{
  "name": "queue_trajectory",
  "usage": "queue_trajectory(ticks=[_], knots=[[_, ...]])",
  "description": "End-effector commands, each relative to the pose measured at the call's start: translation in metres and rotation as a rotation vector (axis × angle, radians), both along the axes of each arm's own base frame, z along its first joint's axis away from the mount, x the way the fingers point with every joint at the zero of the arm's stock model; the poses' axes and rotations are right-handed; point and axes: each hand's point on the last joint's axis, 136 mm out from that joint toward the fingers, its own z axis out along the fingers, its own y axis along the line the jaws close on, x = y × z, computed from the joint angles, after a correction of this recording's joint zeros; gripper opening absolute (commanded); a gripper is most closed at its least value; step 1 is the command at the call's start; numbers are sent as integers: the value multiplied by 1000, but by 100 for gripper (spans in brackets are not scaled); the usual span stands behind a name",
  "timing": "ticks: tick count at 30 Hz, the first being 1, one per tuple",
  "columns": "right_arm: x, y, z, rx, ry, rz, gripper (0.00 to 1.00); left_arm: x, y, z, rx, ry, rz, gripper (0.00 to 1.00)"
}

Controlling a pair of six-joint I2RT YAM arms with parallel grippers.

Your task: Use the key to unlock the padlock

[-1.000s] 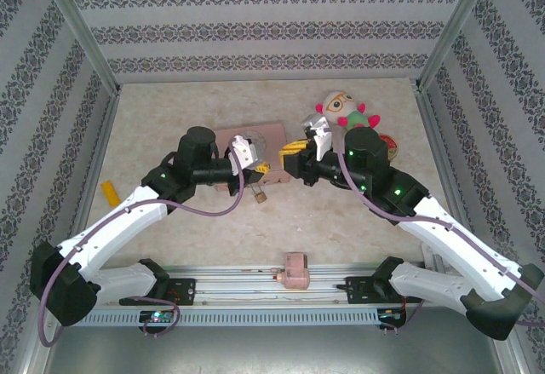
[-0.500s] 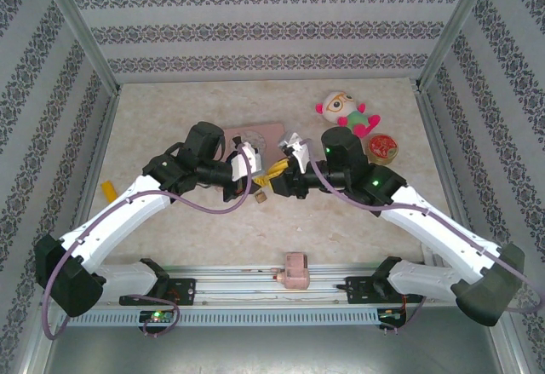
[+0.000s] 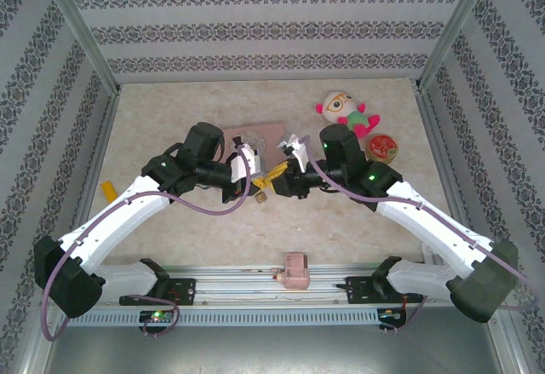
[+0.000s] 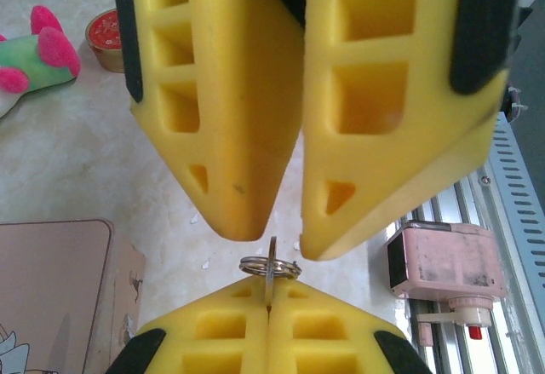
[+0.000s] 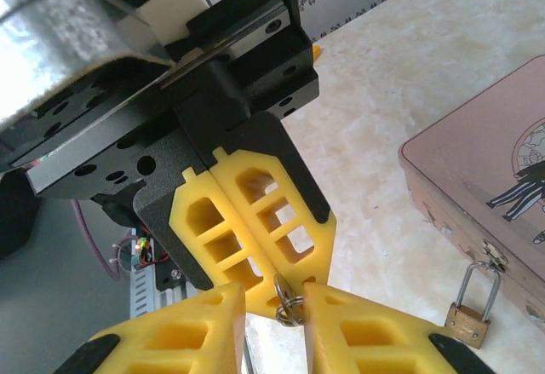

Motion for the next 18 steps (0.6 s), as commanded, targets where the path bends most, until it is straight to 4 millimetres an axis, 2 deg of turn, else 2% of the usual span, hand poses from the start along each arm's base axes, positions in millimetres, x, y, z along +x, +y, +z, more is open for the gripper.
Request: queue_trajectory(ticks=[1, 7, 16, 18], knots=[[0, -1, -7, -3, 15, 19, 24, -9, -1, 7, -16, -14, -38, 0], [2, 2, -12, -8, 33, 26, 18, -10, -2, 7, -20, -13, -40, 0], [6, 5, -15, -7, 59, 36, 1, -9, 0, 3, -8, -12, -28, 0], [8, 3, -17, -11, 61, 23, 0, -8, 1, 3, -6, -16, -18, 0]])
